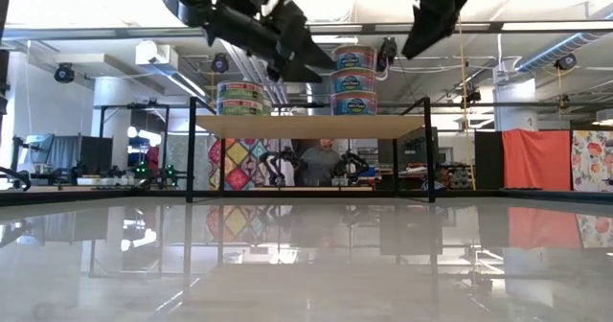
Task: Stack canned seafood by type on shelf
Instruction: Adjust the blue tuna can on the shelf, then stack the green tuna can on top of the green tuna can on the shelf
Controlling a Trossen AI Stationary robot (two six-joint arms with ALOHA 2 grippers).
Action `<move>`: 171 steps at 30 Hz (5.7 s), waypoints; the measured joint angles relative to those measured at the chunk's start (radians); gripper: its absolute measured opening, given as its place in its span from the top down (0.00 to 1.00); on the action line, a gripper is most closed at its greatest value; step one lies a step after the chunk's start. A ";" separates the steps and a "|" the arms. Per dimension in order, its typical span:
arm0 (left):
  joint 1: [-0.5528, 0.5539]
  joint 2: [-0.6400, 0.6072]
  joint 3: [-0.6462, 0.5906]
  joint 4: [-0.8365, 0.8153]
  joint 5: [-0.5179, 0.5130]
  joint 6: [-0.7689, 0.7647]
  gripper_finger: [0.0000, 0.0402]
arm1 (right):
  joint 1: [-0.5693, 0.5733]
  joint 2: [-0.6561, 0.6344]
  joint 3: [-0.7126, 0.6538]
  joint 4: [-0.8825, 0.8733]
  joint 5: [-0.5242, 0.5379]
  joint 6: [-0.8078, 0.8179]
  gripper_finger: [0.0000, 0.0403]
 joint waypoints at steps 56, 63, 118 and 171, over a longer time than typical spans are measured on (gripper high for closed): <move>-0.027 0.050 0.123 -0.166 -0.338 0.099 0.00 | -0.003 0.049 -0.213 0.430 0.055 -0.065 0.37; -0.027 0.043 0.123 -0.200 -0.338 0.099 0.00 | -0.003 0.043 -0.213 0.418 0.070 -0.072 0.37; -0.182 -0.094 0.127 -0.229 -0.157 0.024 0.00 | -0.002 0.104 -0.296 0.488 -0.064 -0.015 0.37; -1.561 -0.110 0.106 -1.032 -0.441 -1.460 0.00 | 1.196 0.807 0.149 1.014 0.367 0.774 0.44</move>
